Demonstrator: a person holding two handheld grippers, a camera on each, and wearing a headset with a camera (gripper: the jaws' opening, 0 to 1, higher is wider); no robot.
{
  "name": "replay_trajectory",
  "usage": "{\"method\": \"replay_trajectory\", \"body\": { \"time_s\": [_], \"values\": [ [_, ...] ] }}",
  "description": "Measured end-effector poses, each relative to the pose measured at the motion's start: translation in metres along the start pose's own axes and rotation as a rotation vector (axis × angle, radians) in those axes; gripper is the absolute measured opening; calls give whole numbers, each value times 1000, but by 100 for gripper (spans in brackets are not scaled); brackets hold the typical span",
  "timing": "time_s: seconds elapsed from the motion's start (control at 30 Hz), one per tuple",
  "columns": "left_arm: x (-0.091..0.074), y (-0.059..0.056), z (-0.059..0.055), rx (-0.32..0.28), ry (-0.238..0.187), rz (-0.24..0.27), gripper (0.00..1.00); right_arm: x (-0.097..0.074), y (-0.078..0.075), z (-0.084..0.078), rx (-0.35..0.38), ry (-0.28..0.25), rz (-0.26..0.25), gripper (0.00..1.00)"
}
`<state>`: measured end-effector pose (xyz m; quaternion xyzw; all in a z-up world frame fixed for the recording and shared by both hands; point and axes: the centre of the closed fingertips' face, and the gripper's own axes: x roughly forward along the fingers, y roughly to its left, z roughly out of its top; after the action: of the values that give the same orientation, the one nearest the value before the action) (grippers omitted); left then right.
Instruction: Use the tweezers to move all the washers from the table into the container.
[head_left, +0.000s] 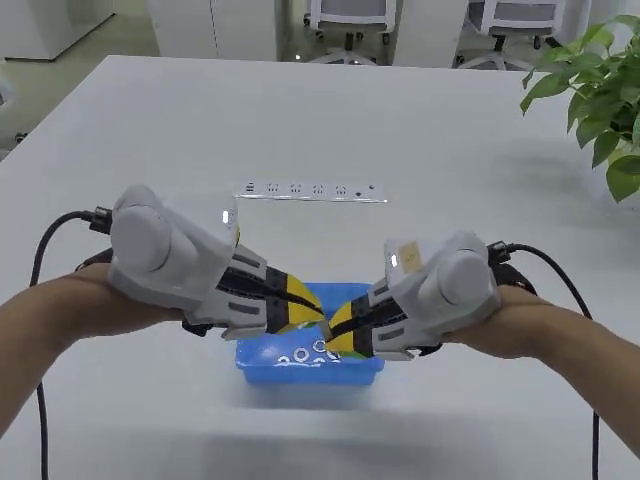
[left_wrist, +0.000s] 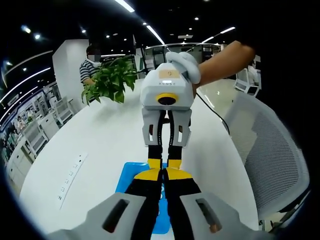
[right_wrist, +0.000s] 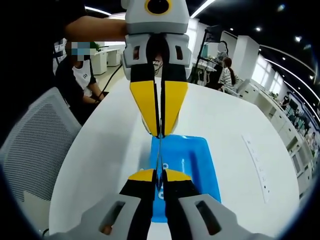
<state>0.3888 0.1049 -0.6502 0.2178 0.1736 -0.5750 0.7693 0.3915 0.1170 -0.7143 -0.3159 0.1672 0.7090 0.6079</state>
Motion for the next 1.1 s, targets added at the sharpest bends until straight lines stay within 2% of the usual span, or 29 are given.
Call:
{"method": "replay_trajectory", "body": {
  "time_s": [0.53, 0.77, 1.1],
  "values": [
    [-21, -25, -3, -8, -3, 28, 6, -3, 21, 15, -65, 49, 9, 6],
    [-22, -42, -16, -41, 4, 27, 6, -1, 38, 10, -82, 84, 32, 6],
    [-19, -57, -41, -75, 40, 19, 6, 10, 55, 2, -82, 117, 39, 7]
  ]
}}
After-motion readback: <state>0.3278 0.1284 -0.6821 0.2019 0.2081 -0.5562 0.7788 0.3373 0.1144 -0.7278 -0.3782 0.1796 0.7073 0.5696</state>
